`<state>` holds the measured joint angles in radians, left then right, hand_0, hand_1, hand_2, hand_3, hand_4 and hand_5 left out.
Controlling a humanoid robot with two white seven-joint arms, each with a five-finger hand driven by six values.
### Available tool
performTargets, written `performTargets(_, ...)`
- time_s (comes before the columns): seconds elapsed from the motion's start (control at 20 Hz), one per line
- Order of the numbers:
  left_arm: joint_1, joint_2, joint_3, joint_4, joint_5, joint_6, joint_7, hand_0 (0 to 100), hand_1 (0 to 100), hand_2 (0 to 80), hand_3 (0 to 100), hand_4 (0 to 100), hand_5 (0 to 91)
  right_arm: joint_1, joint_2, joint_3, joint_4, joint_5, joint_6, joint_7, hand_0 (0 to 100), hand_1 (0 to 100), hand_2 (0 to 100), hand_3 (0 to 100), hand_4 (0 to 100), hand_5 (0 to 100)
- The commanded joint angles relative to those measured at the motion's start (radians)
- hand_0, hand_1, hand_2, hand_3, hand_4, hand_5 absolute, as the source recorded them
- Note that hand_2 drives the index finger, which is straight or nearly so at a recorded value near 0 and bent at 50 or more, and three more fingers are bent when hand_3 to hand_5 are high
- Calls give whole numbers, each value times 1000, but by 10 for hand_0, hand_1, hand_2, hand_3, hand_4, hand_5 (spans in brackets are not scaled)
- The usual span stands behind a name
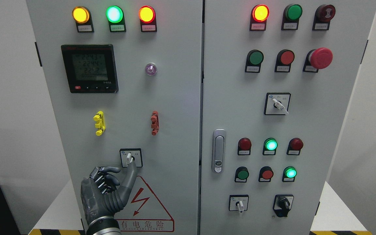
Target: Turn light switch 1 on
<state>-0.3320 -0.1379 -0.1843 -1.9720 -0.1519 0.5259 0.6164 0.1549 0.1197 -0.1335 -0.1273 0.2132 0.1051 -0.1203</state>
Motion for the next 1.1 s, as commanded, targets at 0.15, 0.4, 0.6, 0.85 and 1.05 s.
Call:
performTargets(0.15, -18, -3, -18, 22, 0, 9, -4, 43, 728, 601, 921, 951, 861, 0, 0, 0, 0, 0, -1, 1, 54, 0, 0, 0, 0, 0)
performTargets(0.4, -18, -5, -18, 22, -1, 16, -4, 48, 725, 605, 929, 952, 862, 0, 0, 0, 0, 0, -1, -1, 55, 0, 0, 0, 0, 0)
performTargets(0.6, -19, -5, -17, 24, -2, 17, 0, 55, 722, 606, 930, 951, 862, 0, 0, 0, 0, 0, -1, -1, 54, 0, 0, 0, 0, 0)
performTargets(0.85, -22, -5, -17, 24, -2, 36, 2, 62, 718, 606, 930, 951, 862, 0, 0, 0, 0, 0, -1, 1, 54, 0, 0, 0, 0, 0)
performTargets(1.05, -35, -6, -18, 24, -6, 37, 2, 67, 708, 605, 930, 951, 862, 0, 0, 0, 0, 0, -1, -1, 54, 0, 0, 0, 0, 0)
